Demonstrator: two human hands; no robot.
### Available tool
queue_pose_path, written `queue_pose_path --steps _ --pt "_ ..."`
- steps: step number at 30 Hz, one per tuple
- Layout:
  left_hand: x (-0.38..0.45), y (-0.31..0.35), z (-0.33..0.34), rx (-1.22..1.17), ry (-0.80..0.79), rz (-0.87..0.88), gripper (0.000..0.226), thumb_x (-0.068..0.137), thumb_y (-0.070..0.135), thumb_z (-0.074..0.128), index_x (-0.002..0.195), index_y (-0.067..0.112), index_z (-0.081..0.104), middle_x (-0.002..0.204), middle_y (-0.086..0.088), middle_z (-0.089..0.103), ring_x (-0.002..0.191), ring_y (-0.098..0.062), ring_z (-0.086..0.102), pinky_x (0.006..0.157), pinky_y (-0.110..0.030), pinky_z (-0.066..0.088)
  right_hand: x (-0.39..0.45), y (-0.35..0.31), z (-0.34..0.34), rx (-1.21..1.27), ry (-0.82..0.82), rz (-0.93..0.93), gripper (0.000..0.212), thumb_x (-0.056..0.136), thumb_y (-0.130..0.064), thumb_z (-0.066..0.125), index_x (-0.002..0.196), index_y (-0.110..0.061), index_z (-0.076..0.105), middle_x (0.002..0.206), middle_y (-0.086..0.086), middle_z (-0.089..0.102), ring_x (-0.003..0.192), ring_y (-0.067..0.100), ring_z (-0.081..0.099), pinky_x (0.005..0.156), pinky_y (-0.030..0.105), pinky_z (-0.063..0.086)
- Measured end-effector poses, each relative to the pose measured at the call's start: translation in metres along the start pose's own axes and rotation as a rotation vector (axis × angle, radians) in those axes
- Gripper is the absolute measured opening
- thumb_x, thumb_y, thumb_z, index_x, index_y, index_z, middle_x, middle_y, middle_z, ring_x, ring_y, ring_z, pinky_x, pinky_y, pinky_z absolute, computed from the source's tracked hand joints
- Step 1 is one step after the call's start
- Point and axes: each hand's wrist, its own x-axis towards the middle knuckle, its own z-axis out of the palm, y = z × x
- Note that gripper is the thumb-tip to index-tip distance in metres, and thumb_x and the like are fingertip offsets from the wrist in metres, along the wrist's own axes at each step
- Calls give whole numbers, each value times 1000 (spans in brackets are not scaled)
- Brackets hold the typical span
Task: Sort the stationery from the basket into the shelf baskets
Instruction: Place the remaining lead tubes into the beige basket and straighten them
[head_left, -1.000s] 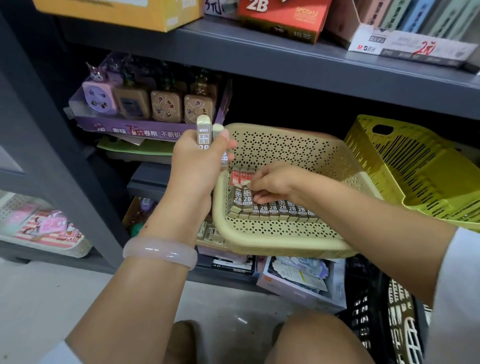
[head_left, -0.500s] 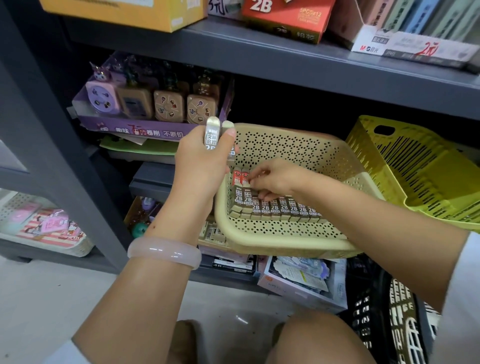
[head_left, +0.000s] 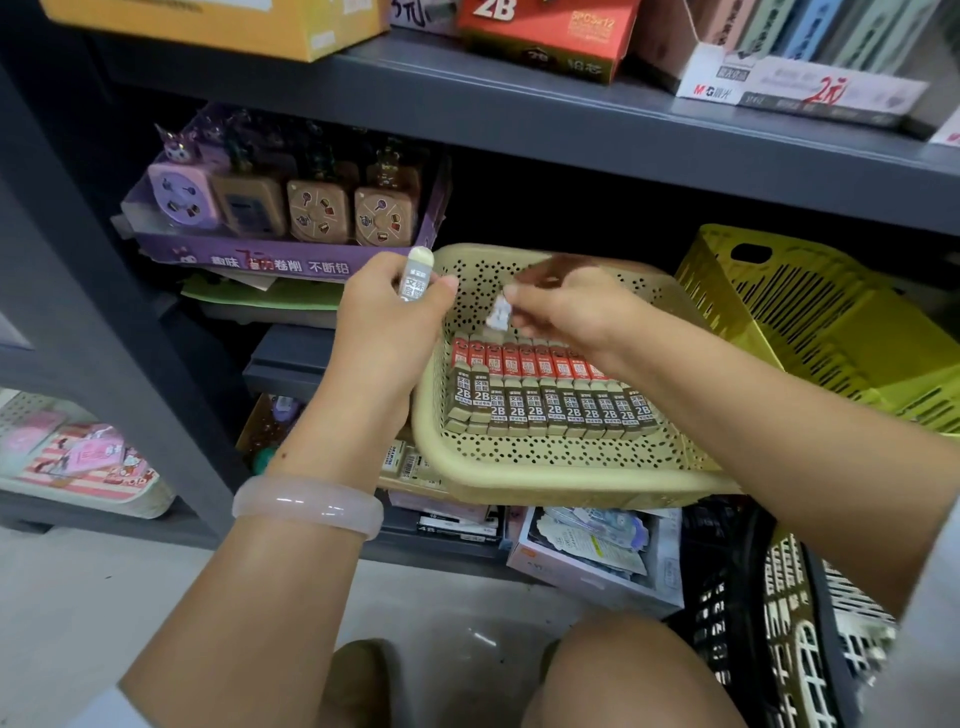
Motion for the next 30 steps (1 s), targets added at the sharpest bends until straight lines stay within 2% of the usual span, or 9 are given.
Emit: queue_pose_path --steps 2,4,8,12,16,19,22,26,30 --pt "-1 2 -1 -56 -9 -59 15 88 18 60 74 20 53 79 -6 55 48 -8 36 47 -21 31 1 9 -2 -288 -46 111 9 88 -15 60 90 -8 56 78 5 61 64 10 55 62 21 51" --pt "-1 4 0 -110 -15 -89 15 90 17 57 75 18 52 76 -5 57 47 -8 35 43 -18 29 0 17 4 -393 -112 184 5 88 -12 58 87 -10 54 80 5 59 64 10 55 57 17 51" --pt "-1 9 2 -205 6 -129 17 93 20 50 78 15 47 67 3 60 42 -7 32 37 -15 26 2 27 14 -379 -134 211 3 89 -8 57 87 -9 55 85 6 57 67 10 57 59 15 54" --pt "1 10 3 -243 20 -149 10 93 16 43 83 17 43 69 -1 64 44 -8 35 40 -17 28 4 31 18 -328 -109 212 8 88 -4 57 94 -9 54 97 9 55 70 12 59 60 17 55" --pt "4 7 4 -189 10 -111 6 94 17 41 93 12 44 76 -2 69 46 -7 39 44 -19 32 2 30 17 -343 -126 221 10 87 -2 57 96 -7 55 96 12 56 69 14 61 63 20 57" --pt "4 4 5 -140 -27 -81 3 91 11 49 91 14 47 83 -1 70 48 -5 47 46 -18 41 -1 21 13 -249 -37 34 18 91 -7 53 109 -5 53 85 8 58 68 14 58 62 20 54" --pt "1 1 5 -130 -77 -41 7 88 9 59 85 15 55 75 -3 63 50 -4 54 53 -20 50 -7 -1 10 31 -39 -181 13 95 -17 49 104 -12 57 89 3 61 74 10 58 65 20 52" --pt "-2 0 6 -167 -90 -19 5 88 7 59 86 12 59 71 -4 57 56 -5 57 61 -19 54 -14 -15 14 89 -165 -219 13 94 -19 52 97 -13 64 92 -1 65 82 6 59 67 18 49" --pt "-3 3 7 -185 -85 -26 8 88 7 59 96 8 56 88 -8 60 67 -8 64 67 -20 56 -13 -16 17 186 -223 -180 11 94 -15 52 94 -11 62 87 1 65 79 8 61 72 20 50"
